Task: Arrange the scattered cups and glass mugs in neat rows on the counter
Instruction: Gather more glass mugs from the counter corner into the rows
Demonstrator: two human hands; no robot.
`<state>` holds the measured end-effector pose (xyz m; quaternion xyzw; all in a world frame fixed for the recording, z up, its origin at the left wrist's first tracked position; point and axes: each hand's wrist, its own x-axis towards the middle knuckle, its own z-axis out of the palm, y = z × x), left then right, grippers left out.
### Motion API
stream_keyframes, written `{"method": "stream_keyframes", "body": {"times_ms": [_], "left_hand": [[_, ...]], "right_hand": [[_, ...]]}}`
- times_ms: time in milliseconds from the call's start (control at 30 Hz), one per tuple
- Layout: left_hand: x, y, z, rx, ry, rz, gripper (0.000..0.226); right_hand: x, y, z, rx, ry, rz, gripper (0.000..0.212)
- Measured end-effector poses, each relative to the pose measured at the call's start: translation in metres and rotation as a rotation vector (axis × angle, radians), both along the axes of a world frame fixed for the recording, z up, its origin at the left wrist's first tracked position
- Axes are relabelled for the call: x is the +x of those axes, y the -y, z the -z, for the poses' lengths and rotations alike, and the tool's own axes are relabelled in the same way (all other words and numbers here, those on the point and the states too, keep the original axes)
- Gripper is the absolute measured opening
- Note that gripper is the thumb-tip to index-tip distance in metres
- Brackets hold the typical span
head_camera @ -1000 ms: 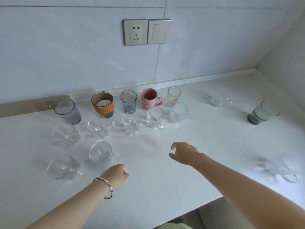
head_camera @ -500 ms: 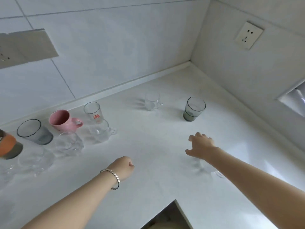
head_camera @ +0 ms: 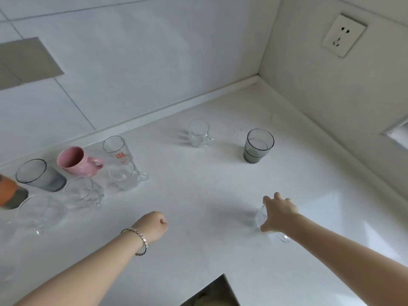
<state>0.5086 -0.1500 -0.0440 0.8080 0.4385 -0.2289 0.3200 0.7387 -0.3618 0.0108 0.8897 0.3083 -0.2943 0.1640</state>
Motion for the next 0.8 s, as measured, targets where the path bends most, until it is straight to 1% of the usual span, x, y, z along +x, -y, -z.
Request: {"method": "stream_keyframes", "body": {"times_ms": [167,300,367,500,600,700,800], "left_hand": [[-0.043,-0.010,0.001,-0.004,0.005,-0.110,0.024],[-0.101,-0.019,-0.004,0.006,0.026,-0.206,0.015],[-0.129,-0.022,-0.004,0.005,0.033,-0.262,0.014],[-0.228,-0.035,0.002,0.004,-0.017,-0.401,0.013],[-0.299,-0.046,0.006,-0.012,-0.027,-0.493,0.022],[-0.356,-0.052,0.010,-0.018,-0.027,-0.564,0.019],[-0.395,-0.054,0.017,-0.035,-0.027,-0.606,0.013]], "right_hand": [[-0.037,-0.059,-0.007,0.134,-0.028,-0.140,0.075],[-0.100,-0.122,-0.013,0.224,-0.064,-0.298,0.080],[-0.130,-0.145,-0.015,0.257,-0.089,-0.340,0.082],[-0.224,-0.200,-0.013,0.308,-0.175,-0.518,0.080],[-0.292,-0.235,-0.013,0.336,-0.209,-0.638,0.080],[-0.351,-0.261,-0.006,0.332,-0.228,-0.697,0.079],[-0.390,-0.280,0.004,0.292,-0.215,-0.723,0.078]]}}
